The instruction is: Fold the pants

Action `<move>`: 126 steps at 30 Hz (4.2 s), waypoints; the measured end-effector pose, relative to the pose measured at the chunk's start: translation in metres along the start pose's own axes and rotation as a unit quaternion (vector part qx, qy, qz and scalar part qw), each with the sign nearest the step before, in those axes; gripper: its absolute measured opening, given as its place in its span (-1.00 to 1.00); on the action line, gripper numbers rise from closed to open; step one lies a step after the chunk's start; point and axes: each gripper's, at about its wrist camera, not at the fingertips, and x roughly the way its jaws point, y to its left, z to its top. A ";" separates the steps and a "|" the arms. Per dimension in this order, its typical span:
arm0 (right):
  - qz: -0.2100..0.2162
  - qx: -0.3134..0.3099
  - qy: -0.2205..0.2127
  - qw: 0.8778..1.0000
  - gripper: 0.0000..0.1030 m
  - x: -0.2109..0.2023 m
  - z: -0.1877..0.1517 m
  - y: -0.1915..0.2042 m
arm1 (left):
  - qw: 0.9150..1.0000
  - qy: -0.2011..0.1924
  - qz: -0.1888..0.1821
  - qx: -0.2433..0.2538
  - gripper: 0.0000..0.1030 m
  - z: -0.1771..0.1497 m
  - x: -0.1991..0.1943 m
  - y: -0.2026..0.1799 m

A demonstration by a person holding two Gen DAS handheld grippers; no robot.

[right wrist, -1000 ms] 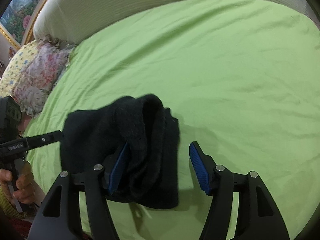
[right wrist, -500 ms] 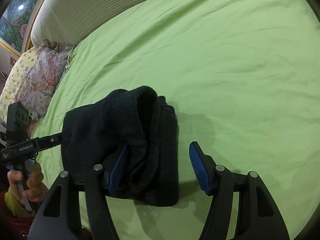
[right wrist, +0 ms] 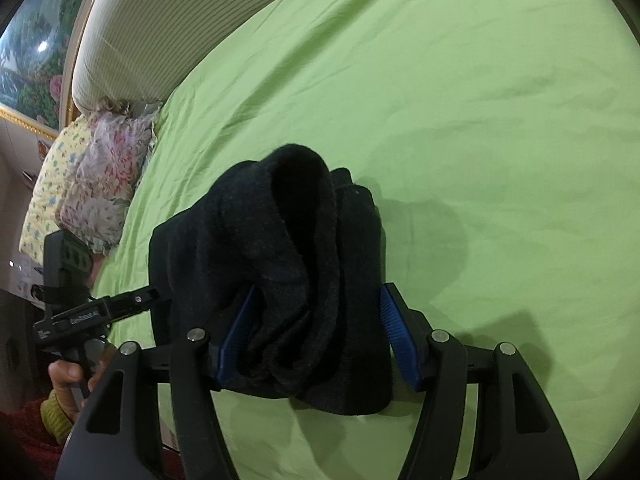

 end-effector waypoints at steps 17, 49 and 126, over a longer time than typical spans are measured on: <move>0.012 -0.048 -0.011 0.999 -0.21 -0.017 0.009 0.029 | 0.998 -0.041 -0.016 0.033 -0.49 0.000 -0.025 -0.018; 0.032 -0.150 0.005 0.988 -0.16 0.089 0.115 0.122 | 0.988 -0.133 0.064 -0.035 -0.41 0.098 -0.053 0.073; -0.084 -0.356 -0.127 0.922 0.67 0.080 0.008 0.150 | 0.948 -0.216 0.235 0.020 0.64 -0.024 -0.048 0.031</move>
